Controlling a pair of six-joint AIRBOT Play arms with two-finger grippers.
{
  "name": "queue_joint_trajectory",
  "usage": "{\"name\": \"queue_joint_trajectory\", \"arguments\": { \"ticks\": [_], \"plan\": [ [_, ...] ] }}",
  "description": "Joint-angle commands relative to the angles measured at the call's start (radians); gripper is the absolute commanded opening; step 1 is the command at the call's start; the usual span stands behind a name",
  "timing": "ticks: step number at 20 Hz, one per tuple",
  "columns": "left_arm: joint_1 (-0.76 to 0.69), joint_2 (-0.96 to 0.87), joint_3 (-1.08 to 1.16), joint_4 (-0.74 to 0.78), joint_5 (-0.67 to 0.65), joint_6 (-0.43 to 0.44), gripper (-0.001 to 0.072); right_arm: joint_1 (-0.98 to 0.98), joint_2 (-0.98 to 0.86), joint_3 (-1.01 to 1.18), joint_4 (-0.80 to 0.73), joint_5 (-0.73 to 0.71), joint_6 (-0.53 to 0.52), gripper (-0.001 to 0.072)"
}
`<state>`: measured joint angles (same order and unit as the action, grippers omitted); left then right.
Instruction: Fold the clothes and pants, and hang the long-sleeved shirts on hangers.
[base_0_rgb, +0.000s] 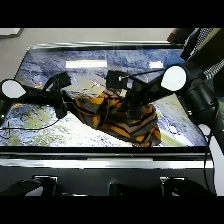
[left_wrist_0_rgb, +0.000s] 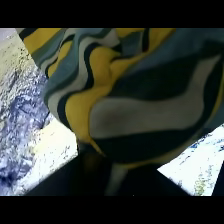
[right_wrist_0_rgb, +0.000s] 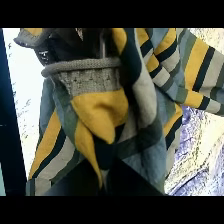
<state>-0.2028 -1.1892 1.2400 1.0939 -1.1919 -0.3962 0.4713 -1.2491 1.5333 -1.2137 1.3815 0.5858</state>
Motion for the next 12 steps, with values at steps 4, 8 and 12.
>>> {"name": "queue_joint_trajectory", "arguments": {
  "ticks": [4,8,12],
  "plan": [
    [0.004,-0.005,0.0,-0.022,0.04,0.015,0.0019,0.0,0.003,0.0,-0.011,0.01,0.034,0.02],
    [0.004,0.016,0.0,-0.022,0.04,0.015,0.0018,-0.001,0.067,0.001,-0.109,0.0,0.069,0.0328],
    [0.004,0.055,0.0,-0.022,0.04,0.015,0.0018,-0.074,0.203,0.001,-0.178,-0.018,0.132,0.0427]
  ]
}}
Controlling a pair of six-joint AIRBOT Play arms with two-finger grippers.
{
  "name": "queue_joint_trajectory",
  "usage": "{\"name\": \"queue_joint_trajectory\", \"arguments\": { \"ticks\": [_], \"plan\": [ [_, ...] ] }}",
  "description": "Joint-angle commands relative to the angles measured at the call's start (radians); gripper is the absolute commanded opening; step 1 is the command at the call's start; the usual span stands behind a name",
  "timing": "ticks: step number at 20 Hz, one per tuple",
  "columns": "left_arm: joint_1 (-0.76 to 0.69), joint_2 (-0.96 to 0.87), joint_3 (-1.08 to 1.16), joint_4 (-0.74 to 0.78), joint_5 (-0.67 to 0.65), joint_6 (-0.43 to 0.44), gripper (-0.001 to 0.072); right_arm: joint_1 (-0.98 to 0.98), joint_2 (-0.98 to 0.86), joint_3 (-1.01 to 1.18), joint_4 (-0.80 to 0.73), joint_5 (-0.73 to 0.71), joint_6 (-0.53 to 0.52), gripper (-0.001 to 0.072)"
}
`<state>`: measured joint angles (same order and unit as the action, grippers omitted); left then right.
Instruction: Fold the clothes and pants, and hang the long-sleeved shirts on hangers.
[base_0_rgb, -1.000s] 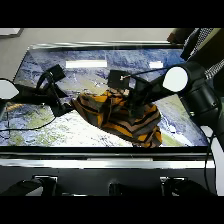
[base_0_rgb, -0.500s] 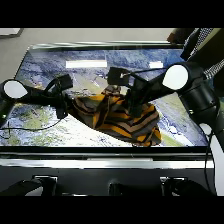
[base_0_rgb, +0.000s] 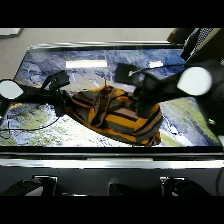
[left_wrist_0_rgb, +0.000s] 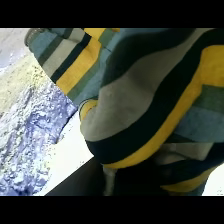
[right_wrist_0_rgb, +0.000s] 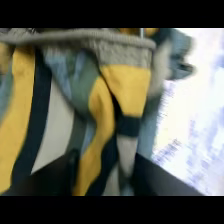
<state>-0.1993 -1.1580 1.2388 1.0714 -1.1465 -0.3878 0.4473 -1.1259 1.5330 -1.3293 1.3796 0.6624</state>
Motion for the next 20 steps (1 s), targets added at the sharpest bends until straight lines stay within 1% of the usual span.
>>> {"name": "queue_joint_trajectory", "arguments": {
  "ticks": [1,2,3,4,5,6,8,10,12,14,15,16,18,20],
  "plan": [
    [0.0,0.039,0.001,0.001,-0.005,0.007,0.0018,-0.113,0.115,0.001,-0.061,-0.011,0.07,0.0427],
    [0.0,0.055,0.001,0.001,-0.005,0.007,0.0017,-0.185,0.143,0.001,-0.046,-0.007,0.077,0.0428],
    [0.0,0.071,0.001,0.001,-0.005,0.006,0.0018,-0.272,0.167,0.001,-0.01,0.0,0.08,0.0455],
    [-0.004,0.087,0.001,0.001,-0.005,0.006,0.0018,-0.355,0.179,0.001,0.042,0.015,0.081,0.0511],
    [-0.009,0.103,0.001,0.001,-0.005,0.006,0.0018,-0.44,0.18,0.001,0.1,0.041,0.084,0.0538],
    [-0.018,0.119,0.001,0.002,-0.005,0.006,0.0017,-0.509,0.175,-0.003,0.151,0.064,0.083,0.0557],
    [-0.044,0.148,0.001,0.001,-0.005,0.006,0.0017,-0.597,0.16,-0.031,0.223,0.065,0.078,0.0565],
    [-0.074,0.174,0.001,0.0,-0.005,0.006,0.0017,-0.608,0.141,-0.079,0.249,0.057,0.02,0.0565],
    [-0.096,0.2,0.001,0.0,-0.005,0.003,0.0017,-0.608,0.105,-0.129,0.326,0.057,-0.05,0.0565],
    [-0.102,0.217,0.001,-0.002,-0.005,-0.008,0.0018,-0.608,0.06,-0.156,0.394,0.059,-0.074,0.0567],
    [-0.101,0.22,0.001,-0.006,-0.006,-0.022,0.0018,-0.597,0.032,-0.157,0.425,0.058,-0.085,0.0603],
    [-0.101,0.221,0.001,-0.007,-0.006,-0.024,0.0018,-0.577,0.008,-0.157,0.441,0.053,-0.124,0.0611],
    [-0.101,0.22,0.001,-0.019,-0.006,-0.024,0.0018,-0.512,-0.036,-0.157,0.441,0.038,-0.236,0.0612],
    [-0.101,0.22,0.001,-0.023,-0.006,-0.024,0.0018,-0.455,-0.074,-0.157,0.43,-0.017,-0.245,0.0612]
  ]
}}
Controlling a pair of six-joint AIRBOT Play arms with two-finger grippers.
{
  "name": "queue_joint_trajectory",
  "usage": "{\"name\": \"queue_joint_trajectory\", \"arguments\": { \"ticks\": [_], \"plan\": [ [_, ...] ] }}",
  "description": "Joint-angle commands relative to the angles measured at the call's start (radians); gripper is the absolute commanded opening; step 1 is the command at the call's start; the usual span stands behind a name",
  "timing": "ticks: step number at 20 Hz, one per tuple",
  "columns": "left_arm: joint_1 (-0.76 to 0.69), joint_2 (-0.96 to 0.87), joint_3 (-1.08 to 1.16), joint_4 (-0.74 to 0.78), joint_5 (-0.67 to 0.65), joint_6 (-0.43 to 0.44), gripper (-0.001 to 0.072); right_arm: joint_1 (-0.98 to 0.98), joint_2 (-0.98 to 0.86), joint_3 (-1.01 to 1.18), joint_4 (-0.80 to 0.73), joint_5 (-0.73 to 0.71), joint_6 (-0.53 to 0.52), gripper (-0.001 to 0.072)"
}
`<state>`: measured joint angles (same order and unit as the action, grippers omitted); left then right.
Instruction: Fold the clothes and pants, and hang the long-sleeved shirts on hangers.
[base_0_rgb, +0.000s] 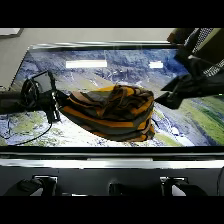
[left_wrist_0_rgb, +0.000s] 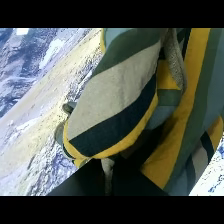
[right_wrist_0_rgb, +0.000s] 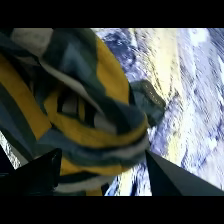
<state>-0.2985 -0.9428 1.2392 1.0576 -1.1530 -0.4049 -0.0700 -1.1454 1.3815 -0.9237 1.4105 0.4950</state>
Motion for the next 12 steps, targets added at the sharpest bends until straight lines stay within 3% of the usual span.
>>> {"name": "queue_joint_trajectory", "arguments": {
  "ticks": [1,8,9,11,12],
  "plan": [
    [-0.002,0.005,0.0,-0.009,0.0,-0.007,0.0018,0.078,-0.069,-0.005,0.024,-0.074,-0.077,0.0612],
    [-0.002,0.004,0.0,-0.011,-0.005,-0.007,0.0018,0.1,-0.128,-0.006,0.059,-0.115,-0.078,0.0589],
    [-0.002,0.004,0.0,-0.013,-0.008,-0.007,0.0018,0.1,-0.134,-0.006,0.066,-0.103,-0.082,0.052],
    [-0.002,0.004,0.0,-0.016,-0.01,-0.007,0.0018,0.1,-0.139,-0.005,0.079,-0.051,-0.103,0.0276],
    [-0.002,0.004,0.0,-0.02,-0.01,-0.007,0.0018,0.1,-0.138,-0.005,0.079,-0.009,-0.124,0.0112]
  ]
}}
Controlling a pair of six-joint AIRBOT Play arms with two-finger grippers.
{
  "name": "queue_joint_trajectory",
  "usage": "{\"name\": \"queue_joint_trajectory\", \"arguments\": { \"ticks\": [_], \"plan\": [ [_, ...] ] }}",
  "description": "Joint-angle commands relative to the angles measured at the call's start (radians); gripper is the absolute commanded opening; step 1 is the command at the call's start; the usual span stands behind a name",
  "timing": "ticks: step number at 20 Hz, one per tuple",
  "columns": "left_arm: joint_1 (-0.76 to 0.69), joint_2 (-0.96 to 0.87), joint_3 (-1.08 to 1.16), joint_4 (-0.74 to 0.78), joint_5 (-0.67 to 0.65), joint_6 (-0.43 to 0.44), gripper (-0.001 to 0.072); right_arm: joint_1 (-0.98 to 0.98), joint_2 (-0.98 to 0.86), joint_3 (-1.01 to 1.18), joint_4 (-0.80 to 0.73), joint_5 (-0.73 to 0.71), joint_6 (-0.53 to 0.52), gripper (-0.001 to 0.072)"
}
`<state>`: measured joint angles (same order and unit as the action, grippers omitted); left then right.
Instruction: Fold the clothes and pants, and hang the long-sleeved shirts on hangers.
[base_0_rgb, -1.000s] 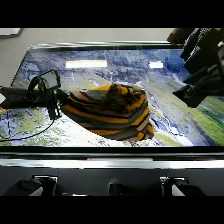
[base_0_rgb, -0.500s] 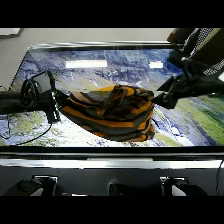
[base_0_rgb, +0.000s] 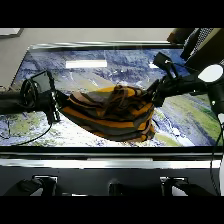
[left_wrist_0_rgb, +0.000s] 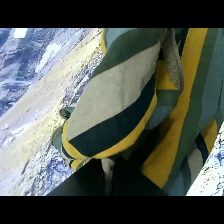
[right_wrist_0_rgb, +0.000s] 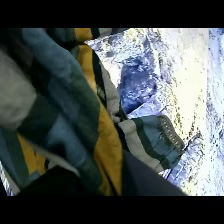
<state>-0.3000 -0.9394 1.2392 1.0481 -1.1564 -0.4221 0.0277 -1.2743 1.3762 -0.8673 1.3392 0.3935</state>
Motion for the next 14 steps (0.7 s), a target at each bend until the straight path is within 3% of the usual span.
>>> {"name": "queue_joint_trajectory", "arguments": {
  "ticks": [1,4,5,6,8,10,12,14],
  "plan": [
    [-0.001,0.001,0.0,-0.013,-0.006,0.01,0.0019,0.001,-0.008,0.0,0.021,0.106,-0.028,0.002],
    [-0.001,0.001,0.0,-0.013,-0.006,0.01,0.0028,0.0,0.006,0.0,0.012,0.204,-0.015,0.0019],
    [-0.001,0.001,0.0,-0.013,-0.005,0.01,0.0097,0.0,0.023,0.0,0.002,0.205,0.015,0.0018],
    [-0.001,0.001,0.0,-0.013,-0.004,-0.004,0.0225,0.0,0.047,0.0,-0.021,0.199,0.056,0.0018],
    [0.005,0.001,0.0,-0.009,0.031,-0.151,0.0435,0.0,0.102,0.0,-0.072,0.199,0.129,0.0016],
    [0.021,0.001,0.0,-0.005,0.105,-0.366,0.0617,0.0,0.157,0.0,-0.121,0.2,0.192,0.0016],
    [0.049,0.001,0.0,0.003,0.193,-0.583,0.0632,0.0,0.209,0.0,-0.158,0.201,0.259,0.0016],
    [0.082,0.001,0.0,0.002,0.246,-0.684,0.0632,0.0,0.259,0.0,-0.187,0.2,0.322,0.0016]
  ]
}}
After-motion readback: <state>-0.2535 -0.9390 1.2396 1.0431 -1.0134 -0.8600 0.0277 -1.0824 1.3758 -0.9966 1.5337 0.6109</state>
